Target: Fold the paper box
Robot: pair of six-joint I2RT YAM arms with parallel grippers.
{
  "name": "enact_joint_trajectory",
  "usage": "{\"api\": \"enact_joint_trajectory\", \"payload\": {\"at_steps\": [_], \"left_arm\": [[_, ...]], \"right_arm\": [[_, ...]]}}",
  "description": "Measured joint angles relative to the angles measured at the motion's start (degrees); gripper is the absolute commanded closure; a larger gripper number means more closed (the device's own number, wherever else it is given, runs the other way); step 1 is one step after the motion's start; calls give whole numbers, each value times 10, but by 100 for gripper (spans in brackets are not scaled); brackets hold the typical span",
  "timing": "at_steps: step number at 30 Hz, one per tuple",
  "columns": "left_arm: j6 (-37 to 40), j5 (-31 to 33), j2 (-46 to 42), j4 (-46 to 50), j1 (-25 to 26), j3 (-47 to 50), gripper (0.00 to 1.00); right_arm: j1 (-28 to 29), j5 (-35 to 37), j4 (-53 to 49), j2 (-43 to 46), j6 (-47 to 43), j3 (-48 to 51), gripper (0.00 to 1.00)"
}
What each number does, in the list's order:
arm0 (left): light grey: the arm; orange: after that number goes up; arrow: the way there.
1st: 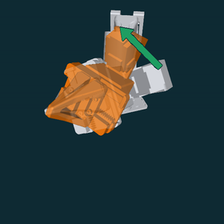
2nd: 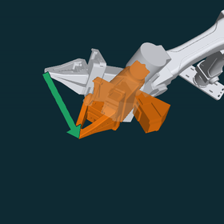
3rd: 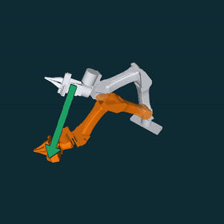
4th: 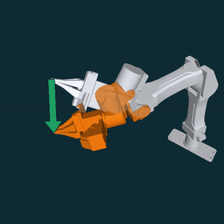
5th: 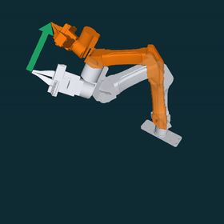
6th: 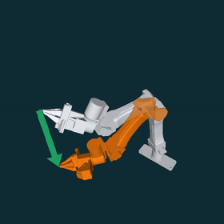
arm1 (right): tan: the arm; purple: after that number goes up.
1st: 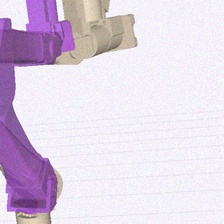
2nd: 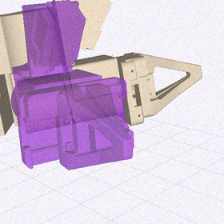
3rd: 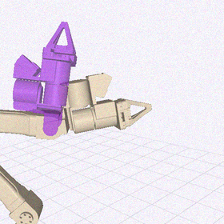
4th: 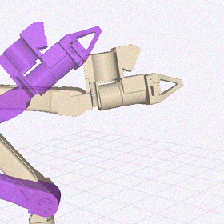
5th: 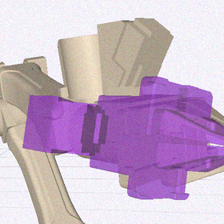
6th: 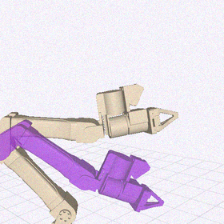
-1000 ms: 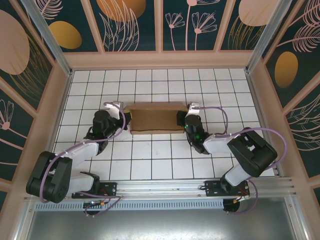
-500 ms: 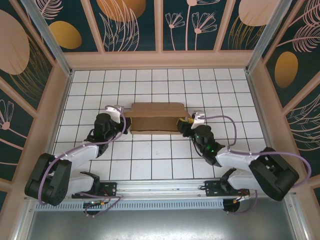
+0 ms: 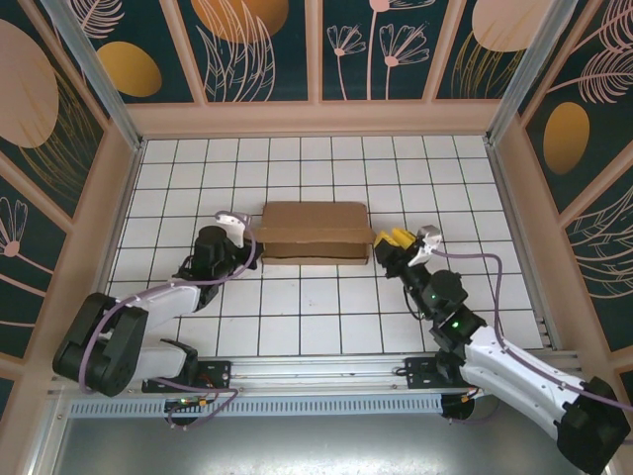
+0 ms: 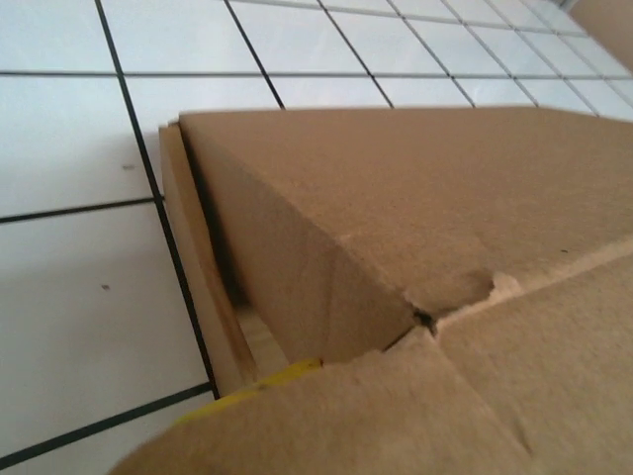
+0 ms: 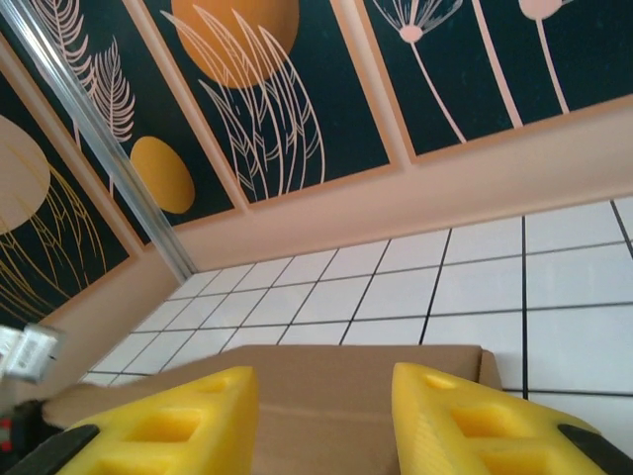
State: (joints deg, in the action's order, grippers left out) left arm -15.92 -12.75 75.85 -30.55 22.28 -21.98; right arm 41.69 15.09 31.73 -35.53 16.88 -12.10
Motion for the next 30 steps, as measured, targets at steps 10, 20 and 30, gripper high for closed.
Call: {"api": "enact_joint_trajectory", "payload": {"at_steps": [10, 20, 30], "left_arm": [[-29, 62, -49, 53, 18, 10, 61], [-108, 138, -232, 162, 18, 27, 72], [-120, 230, -167, 305, 16, -141, 46]], "right_arm": [[-11, -16, -191, -199, -27, -262, 90], [-42, -46, -331, -299, -29, -358, 88], [-99, -114, -374, -375, -24, -360, 73]]}}
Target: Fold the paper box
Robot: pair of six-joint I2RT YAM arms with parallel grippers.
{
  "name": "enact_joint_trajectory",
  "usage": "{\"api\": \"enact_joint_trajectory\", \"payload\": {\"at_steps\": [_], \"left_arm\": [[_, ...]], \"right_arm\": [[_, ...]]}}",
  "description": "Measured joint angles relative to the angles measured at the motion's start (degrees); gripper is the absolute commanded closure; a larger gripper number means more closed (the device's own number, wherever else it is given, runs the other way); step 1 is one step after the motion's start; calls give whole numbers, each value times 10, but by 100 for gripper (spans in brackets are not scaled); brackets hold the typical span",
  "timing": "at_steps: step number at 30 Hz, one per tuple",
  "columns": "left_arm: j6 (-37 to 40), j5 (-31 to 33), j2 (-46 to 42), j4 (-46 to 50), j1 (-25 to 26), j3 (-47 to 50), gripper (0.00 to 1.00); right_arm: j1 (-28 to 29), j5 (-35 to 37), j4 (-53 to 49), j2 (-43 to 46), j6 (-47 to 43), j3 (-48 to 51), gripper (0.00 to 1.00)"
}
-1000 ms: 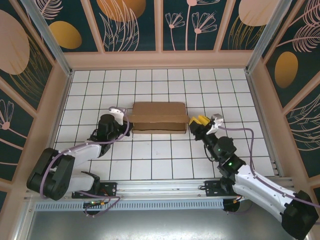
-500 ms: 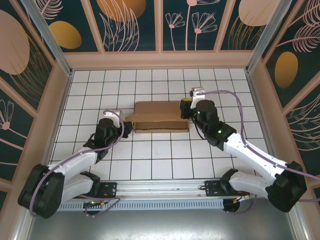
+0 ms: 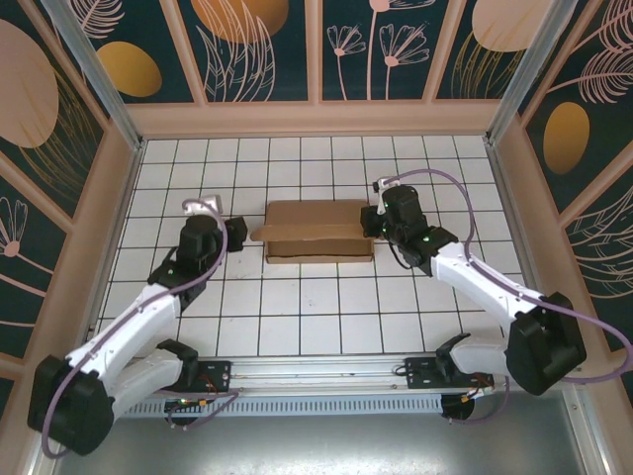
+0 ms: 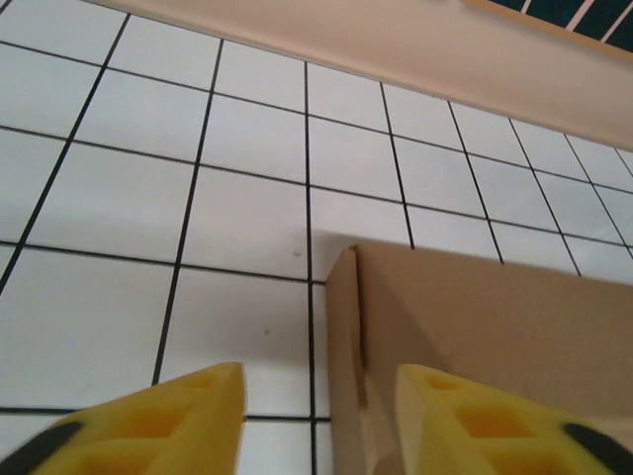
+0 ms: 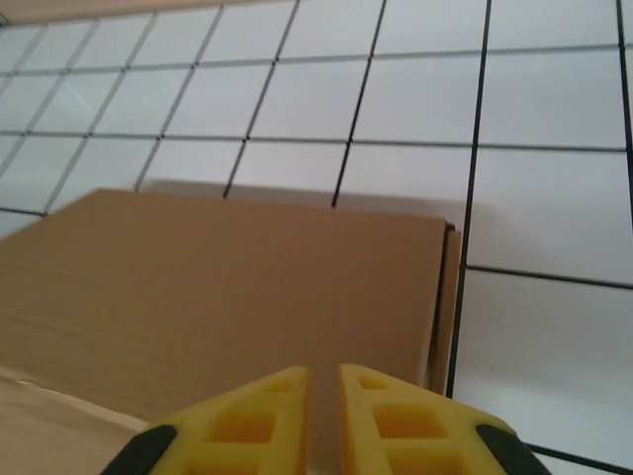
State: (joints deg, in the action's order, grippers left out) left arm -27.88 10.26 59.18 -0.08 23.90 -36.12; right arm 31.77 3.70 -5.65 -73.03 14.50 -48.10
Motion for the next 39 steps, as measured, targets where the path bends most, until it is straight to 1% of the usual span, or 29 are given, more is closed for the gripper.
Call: {"api": "enact_joint_trajectory", "payload": {"at_steps": [2, 4, 5, 8, 13, 17, 22, 29, 30, 32, 34, 37, 39], "left_arm": [[1, -20, 62, 16, -6, -60, 39], [3, -42, 125, 25, -14, -113, 31], [2, -56, 157, 27, -18, -134, 29], [-3, -99, 220, 26, -34, -153, 28], [-17, -153, 277, 18, -52, -144, 29], [-37, -181, 297, -10, -52, -113, 30], [-59, -196, 313, -41, -52, -81, 34], [-85, -203, 337, -97, -52, -61, 46], [-86, -204, 338, -105, -52, -58, 47], [-89, -204, 339, -116, -52, -56, 49], [-89, -204, 339, -120, -52, -55, 49], [-88, -203, 339, -119, -52, -56, 47], [-84, -199, 336, -106, -52, -62, 43]], "right_arm": [[-9, -3, -10, -20, 2, -4, 58], [-21, -1, -22, -38, 3, -9, 47], [-26, 0, -26, -46, 3, -10, 43], [-43, -1, -38, -69, 0, -21, 38], [-67, -24, -40, -116, 0, -36, 37], [-69, -38, -38, -152, 9, -36, 38], [-69, -46, -5, -165, 26, -11, 48], [-69, -71, 70, -190, 60, 13, 67], [-69, -73, 79, -191, 64, 16, 68], [-70, -77, 94, -191, 69, 22, 68], [-71, -78, 99, -190, 71, 23, 66], [-74, -78, 94, -186, 74, 23, 55], [-77, -75, 80, -179, 72, 23, 48]]}}
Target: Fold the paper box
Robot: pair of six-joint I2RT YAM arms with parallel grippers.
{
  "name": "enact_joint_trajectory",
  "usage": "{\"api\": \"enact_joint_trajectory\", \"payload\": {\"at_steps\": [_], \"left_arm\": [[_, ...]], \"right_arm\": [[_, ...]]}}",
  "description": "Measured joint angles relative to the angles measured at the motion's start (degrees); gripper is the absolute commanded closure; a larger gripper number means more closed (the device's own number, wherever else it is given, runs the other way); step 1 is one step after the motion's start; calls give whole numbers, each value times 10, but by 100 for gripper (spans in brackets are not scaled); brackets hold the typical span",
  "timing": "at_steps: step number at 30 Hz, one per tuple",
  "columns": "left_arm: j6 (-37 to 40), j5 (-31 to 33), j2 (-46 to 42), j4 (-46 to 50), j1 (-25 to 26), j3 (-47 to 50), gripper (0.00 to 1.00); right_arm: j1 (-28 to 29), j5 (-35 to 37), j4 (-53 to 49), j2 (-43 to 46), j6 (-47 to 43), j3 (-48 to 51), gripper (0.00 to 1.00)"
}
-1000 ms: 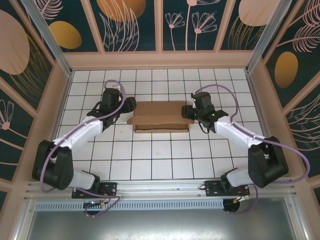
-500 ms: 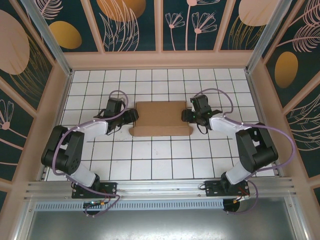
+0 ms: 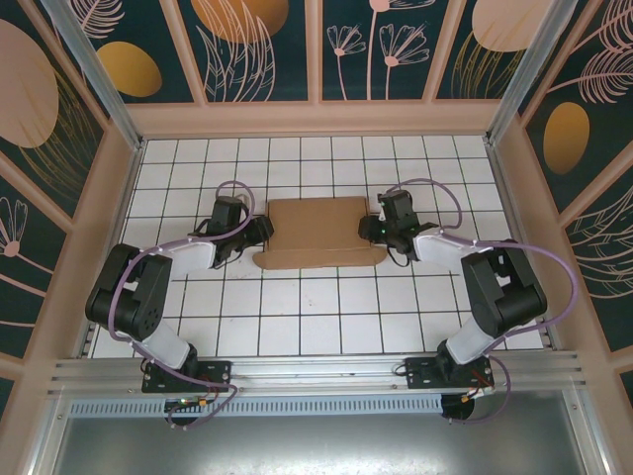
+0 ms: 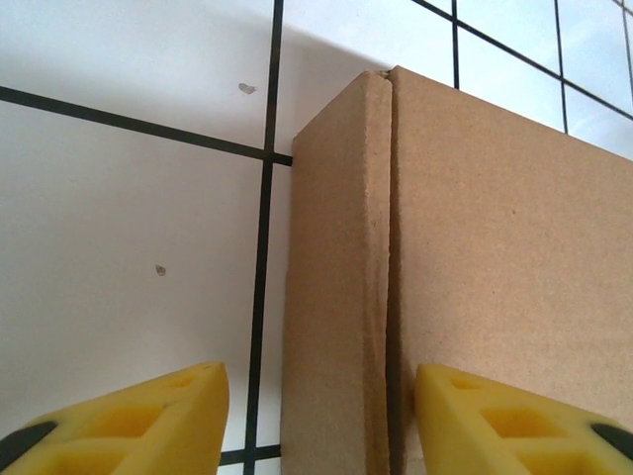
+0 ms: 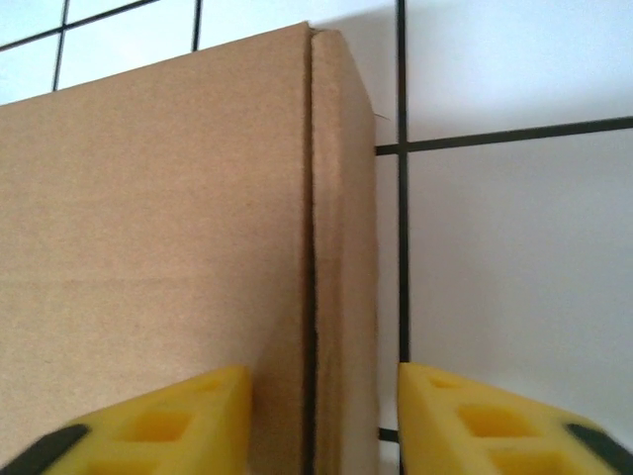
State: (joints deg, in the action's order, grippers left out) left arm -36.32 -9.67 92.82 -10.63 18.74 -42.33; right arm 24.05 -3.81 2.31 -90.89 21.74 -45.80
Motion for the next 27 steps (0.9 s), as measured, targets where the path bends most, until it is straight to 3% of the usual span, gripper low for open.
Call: {"api": "enact_joint_trajectory", "payload": {"at_steps": [6, 14, 21, 23, 27], "left_arm": [[10, 45, -55, 99, 0, -37, 33], [23, 45, -139, 158, 12, -39, 36], [52, 73, -105, 214, 51, -57, 45], [62, 79, -90, 232, 71, -84, 45], [74, 88, -80, 237, 91, -119, 43]], "right_arm": [[-1, 24, -71, 66, 1, 0, 38], [41, 35, -130, 197, -5, 41, 37], [123, 79, -160, 221, -23, 58, 40], [133, 100, -162, 222, -30, 59, 45], [177, 141, -151, 238, -83, 72, 43]]}}
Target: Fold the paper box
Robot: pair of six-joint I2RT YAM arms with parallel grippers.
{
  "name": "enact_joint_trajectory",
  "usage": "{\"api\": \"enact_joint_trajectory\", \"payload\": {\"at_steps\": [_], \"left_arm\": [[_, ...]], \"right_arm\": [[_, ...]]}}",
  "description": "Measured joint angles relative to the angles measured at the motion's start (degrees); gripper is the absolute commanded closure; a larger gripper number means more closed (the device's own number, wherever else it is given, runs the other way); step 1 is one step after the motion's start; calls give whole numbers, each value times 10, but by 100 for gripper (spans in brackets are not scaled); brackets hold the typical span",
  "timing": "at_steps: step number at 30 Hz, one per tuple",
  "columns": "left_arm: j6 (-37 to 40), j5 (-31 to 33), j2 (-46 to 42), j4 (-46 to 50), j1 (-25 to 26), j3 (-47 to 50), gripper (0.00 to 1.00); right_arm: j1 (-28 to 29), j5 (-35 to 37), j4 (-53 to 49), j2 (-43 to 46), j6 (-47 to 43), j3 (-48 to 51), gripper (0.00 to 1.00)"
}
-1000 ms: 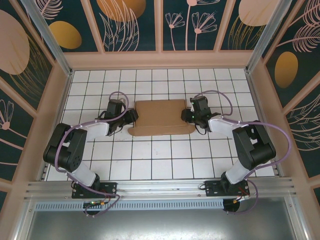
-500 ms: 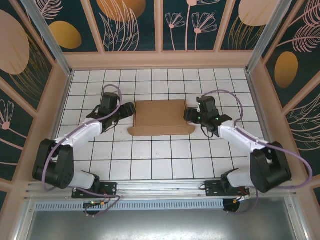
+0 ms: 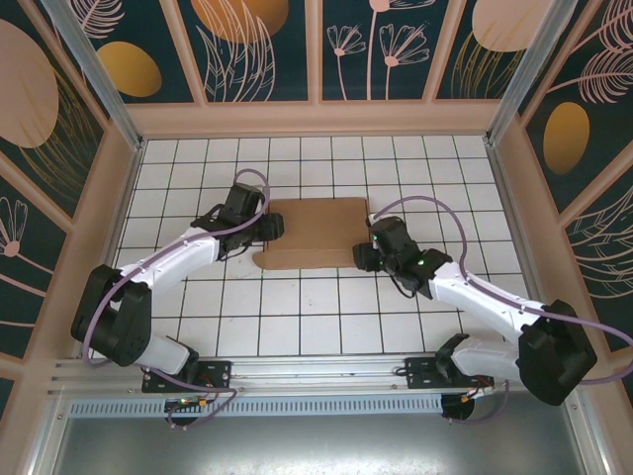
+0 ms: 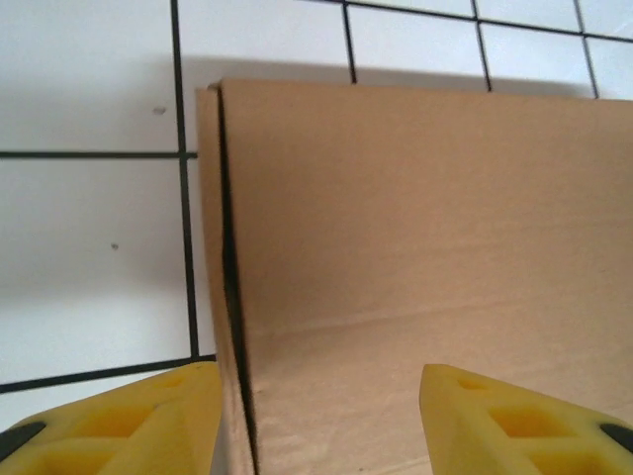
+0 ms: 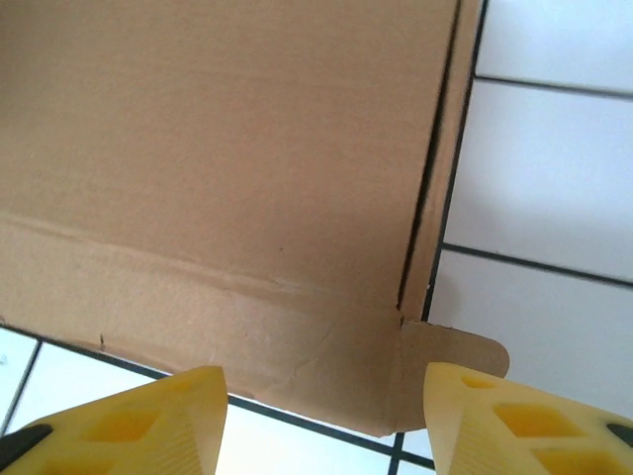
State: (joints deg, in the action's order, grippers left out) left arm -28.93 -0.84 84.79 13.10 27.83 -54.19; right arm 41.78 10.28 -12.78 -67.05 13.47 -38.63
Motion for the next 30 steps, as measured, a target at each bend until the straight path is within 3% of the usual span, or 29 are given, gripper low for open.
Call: {"api": "enact_joint_trajectory", "payload": {"at_steps": [3, 5, 8, 13, 16, 21, 30], "left_arm": [[5, 9, 1, 5, 0, -4, 46], [9, 9, 10, 11, -1, -16, 48], [10, -1, 34, 12, 3, -38, 49], [24, -8, 92, 24, 11, -94, 49], [31, -17, 134, 31, 11, -137, 50], [39, -31, 184, 33, 11, -159, 51], [59, -30, 224, 32, 12, -177, 56]], "right_arm": [[70, 37, 28, 12, -76, 24, 41], [113, 65, 47, 12, -128, 36, 45], [127, 84, 79, 6, -191, 37, 43], [157, 122, 153, -70, -367, 35, 30], [145, 123, 203, -117, -483, 35, 30], [102, 85, 240, -162, -600, 0, 30], [91, 50, 271, -276, -678, -65, 39]]}}
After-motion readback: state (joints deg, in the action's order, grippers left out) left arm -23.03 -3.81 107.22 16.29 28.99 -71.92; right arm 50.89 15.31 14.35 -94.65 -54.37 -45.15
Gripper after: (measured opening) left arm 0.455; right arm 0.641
